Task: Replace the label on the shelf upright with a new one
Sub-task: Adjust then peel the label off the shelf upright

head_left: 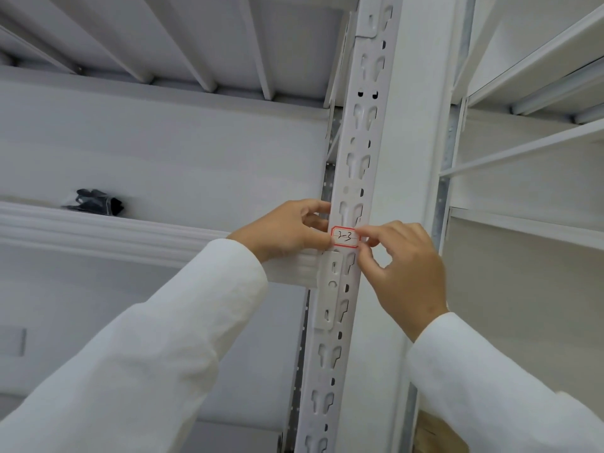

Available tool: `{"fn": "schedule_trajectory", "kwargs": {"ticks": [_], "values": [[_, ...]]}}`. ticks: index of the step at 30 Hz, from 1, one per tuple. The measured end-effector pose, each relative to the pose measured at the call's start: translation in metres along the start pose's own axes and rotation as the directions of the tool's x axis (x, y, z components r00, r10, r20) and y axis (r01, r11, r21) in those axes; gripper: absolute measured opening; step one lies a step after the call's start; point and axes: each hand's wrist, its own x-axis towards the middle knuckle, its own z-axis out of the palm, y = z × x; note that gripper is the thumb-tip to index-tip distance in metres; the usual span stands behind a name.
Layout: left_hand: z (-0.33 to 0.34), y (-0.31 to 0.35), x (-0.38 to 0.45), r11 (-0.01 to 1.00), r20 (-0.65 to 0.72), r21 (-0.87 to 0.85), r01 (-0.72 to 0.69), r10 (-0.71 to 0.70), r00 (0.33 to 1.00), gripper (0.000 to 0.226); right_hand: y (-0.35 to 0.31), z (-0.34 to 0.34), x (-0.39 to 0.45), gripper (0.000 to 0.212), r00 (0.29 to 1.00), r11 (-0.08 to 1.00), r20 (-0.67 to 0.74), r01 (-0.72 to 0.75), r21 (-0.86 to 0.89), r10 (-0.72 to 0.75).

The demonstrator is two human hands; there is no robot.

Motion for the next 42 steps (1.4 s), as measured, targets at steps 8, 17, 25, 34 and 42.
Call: {"fn": "schedule_trajectory", "kwargs": {"ticks": [8, 17, 25, 34, 42], "values": [[0.002, 0.001, -0.002, 1.0, -0.009, 0.013, -0.007, 0.007, 1.0, 0.05, -0.004, -0.009, 0.01, 0.015, 0.972, 0.983, 0.187, -0.159, 0.088, 0.14], [0.002, 0.002, -0.001, 1.0, -0.007, 0.025, -0.002, 0.002, 1.0, 0.048, -0.006, -0.013, 0.02, 0.006, 0.924, 0.978, 0.332, -0.209, 0.027, 0.188], [0.002, 0.001, 0.0, 0.999, 0.0, 0.049, -0.001, 0.001, 1.0, 0.048, -0.004, -0.014, 0.015, 0.007, 0.969, 0.989, 0.205, -0.148, 0.029, 0.139], [0.002, 0.002, -0.001, 1.0, 0.019, 0.015, -0.027, 0.026, 0.999, 0.046, -0.005, -0.009, 0.009, 0.005, 0.969, 0.977, 0.163, -0.198, 0.077, 0.184], [0.002, 0.0, 0.0, 0.998, 0.017, 0.049, -0.025, 0.024, 1.0, 0.049, -0.007, -0.009, 0.017, 0.007, 0.937, 0.957, 0.246, -0.277, 0.088, 0.249]]}}
